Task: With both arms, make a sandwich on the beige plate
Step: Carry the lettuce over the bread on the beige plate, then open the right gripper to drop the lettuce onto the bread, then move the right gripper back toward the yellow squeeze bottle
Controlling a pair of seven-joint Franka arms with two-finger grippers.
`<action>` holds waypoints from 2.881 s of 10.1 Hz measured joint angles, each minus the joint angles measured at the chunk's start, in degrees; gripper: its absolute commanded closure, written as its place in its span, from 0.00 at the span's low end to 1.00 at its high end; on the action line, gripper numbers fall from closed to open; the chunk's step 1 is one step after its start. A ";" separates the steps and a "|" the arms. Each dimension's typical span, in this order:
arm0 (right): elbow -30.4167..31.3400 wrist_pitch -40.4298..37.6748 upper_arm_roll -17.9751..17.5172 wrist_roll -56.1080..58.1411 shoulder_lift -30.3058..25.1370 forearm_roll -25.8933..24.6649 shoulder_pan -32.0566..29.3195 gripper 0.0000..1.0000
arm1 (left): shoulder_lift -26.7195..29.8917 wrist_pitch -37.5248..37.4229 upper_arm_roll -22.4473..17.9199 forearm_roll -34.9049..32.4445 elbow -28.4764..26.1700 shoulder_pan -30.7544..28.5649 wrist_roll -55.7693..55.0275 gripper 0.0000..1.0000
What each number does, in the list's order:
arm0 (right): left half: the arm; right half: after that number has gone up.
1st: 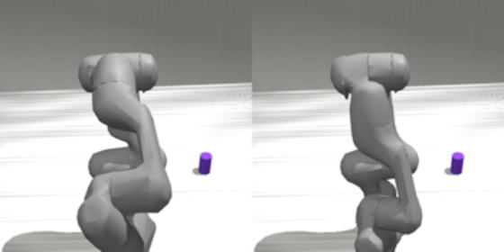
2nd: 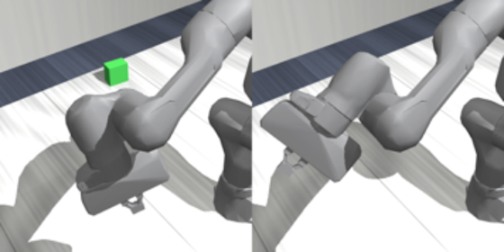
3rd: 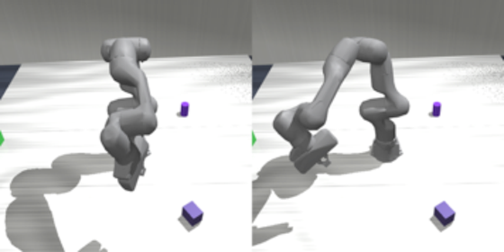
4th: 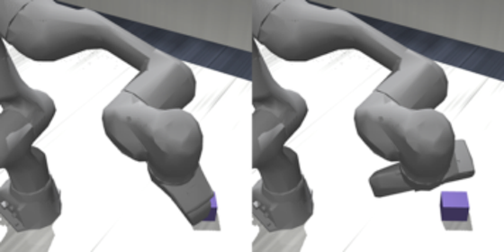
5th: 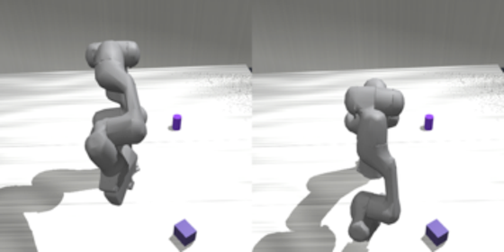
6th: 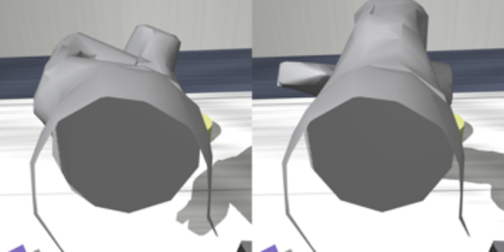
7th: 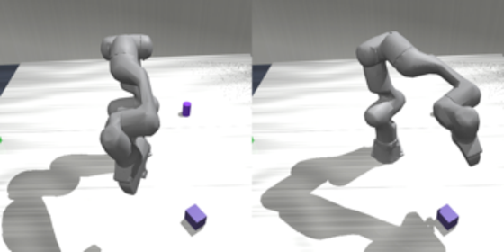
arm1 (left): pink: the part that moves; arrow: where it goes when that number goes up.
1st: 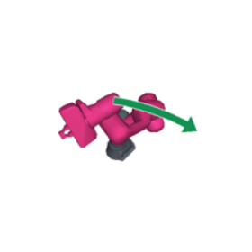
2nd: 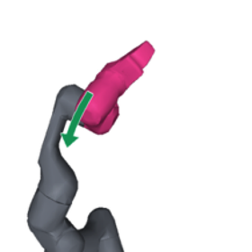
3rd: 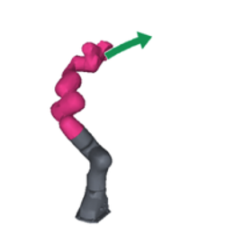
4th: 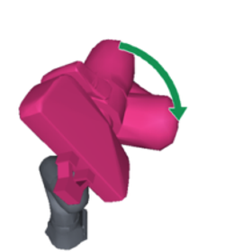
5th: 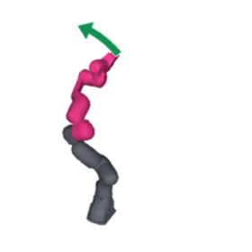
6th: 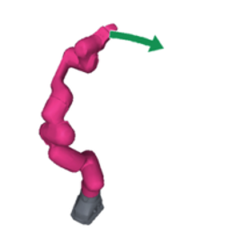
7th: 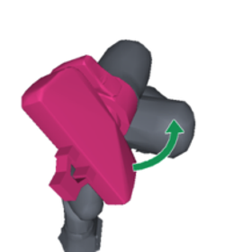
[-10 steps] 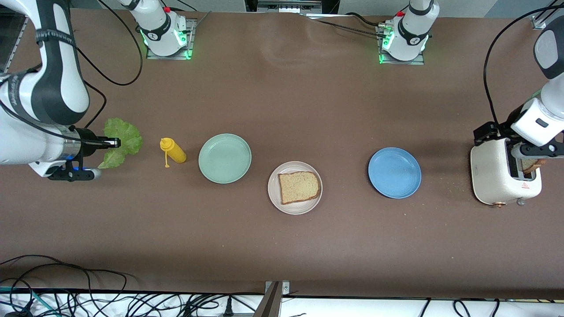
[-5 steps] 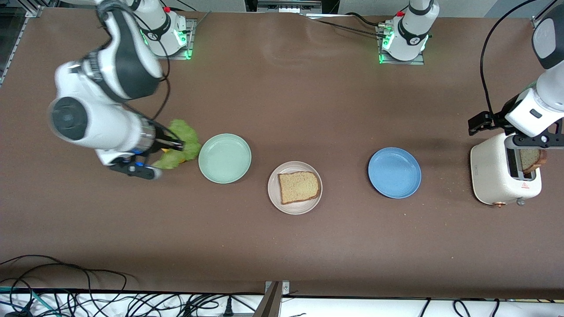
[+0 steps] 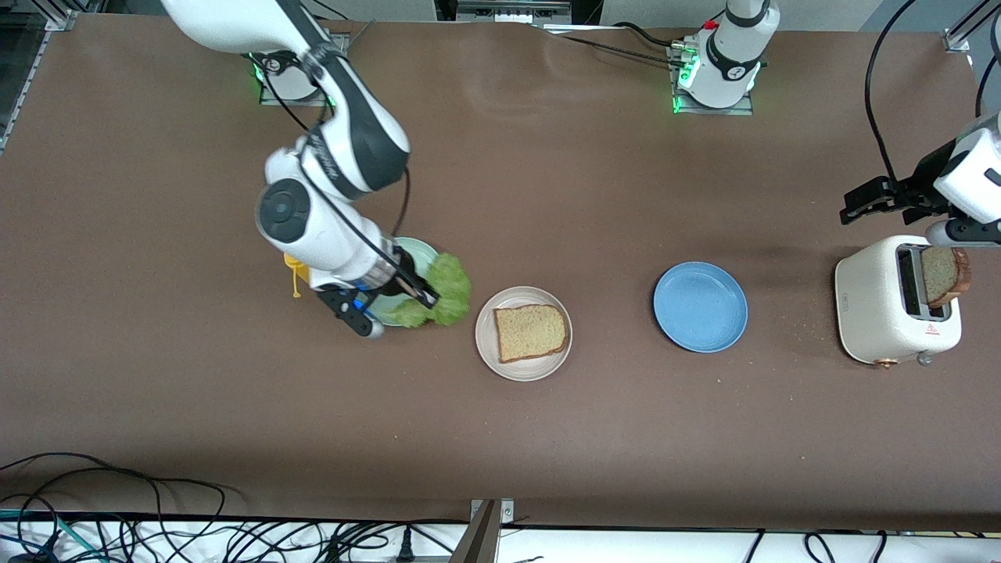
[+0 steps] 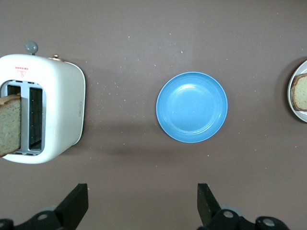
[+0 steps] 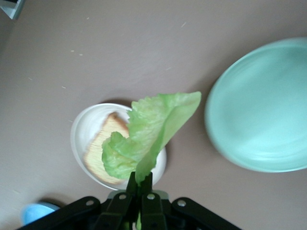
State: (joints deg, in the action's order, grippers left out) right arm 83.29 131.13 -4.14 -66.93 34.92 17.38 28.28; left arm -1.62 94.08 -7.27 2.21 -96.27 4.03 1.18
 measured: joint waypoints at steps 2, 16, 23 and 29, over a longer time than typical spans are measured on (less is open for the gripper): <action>0.05 14.07 -0.02 -11.15 4.94 0.33 5.32 1.00 | -0.12 -0.35 -0.15 -0.05 1.07 0.01 1.25 0.00; -1.01 -2.64 2.24 -9.16 6.77 -21.02 10.01 0.00 | -4.10 -2.00 -0.55 -0.38 6.19 -0.05 4.14 0.00; -1.31 -36.25 15.12 38.09 -5.76 -22.03 9.23 0.00 | -4.26 -2.09 -0.61 -0.38 6.21 -0.05 4.14 0.00; -0.50 -52.04 29.15 71.96 -7.59 -20.94 8.82 0.00 | -4.31 -2.11 -0.65 -0.38 6.21 -0.06 4.14 0.00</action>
State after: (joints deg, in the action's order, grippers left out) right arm 82.79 79.08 25.00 5.04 27.33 -3.57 37.10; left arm -5.94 91.98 -7.91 1.82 -90.06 3.97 5.32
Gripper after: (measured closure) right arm 0.000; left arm 0.000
